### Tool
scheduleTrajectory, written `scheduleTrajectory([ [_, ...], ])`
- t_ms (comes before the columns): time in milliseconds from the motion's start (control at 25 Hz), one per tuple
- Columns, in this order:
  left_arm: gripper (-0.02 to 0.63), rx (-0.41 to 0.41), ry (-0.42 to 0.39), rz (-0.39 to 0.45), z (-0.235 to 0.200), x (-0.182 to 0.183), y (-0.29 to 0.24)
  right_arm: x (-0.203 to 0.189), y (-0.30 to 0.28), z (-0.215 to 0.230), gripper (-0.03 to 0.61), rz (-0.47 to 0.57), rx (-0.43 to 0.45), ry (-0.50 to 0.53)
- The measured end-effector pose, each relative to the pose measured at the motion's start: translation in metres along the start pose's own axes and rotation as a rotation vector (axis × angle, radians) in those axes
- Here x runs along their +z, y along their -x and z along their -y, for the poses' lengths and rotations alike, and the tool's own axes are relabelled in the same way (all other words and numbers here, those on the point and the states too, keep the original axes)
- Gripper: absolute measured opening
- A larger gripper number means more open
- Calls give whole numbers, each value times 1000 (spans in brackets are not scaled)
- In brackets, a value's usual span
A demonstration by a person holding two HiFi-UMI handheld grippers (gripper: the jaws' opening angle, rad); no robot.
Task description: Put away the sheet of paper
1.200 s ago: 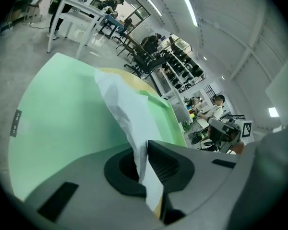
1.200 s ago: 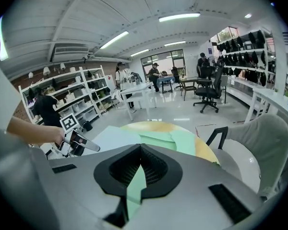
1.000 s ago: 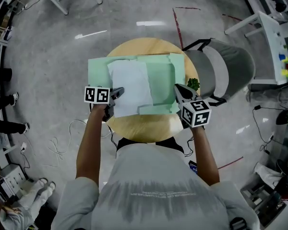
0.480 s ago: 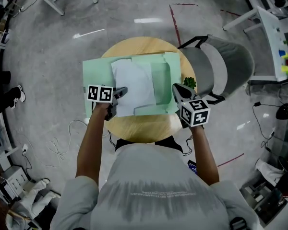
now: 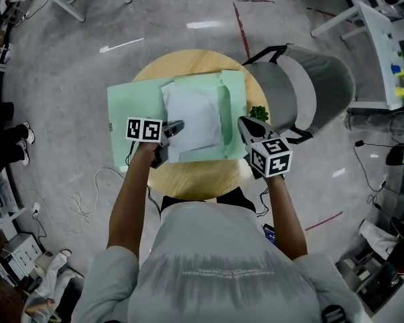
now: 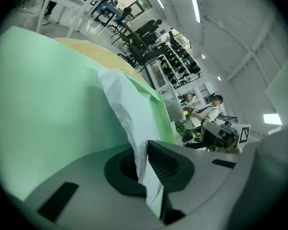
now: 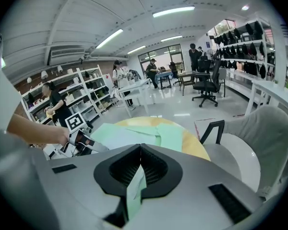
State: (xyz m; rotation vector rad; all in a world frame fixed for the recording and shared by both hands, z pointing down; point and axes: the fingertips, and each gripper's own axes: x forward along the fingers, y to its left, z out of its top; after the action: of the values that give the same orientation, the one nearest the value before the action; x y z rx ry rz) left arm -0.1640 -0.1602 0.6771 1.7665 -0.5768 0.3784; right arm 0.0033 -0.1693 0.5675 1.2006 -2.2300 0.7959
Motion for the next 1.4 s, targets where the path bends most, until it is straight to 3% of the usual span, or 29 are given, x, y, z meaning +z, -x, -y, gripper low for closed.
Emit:
scheduleTrajectory([
  [520, 21, 12, 35, -4, 13, 0, -35, -13, 9, 29, 29, -4, 37, -15],
  [1400, 20, 40, 36, -38, 29, -6, -86, -40, 46, 74, 29, -5, 15, -53],
])
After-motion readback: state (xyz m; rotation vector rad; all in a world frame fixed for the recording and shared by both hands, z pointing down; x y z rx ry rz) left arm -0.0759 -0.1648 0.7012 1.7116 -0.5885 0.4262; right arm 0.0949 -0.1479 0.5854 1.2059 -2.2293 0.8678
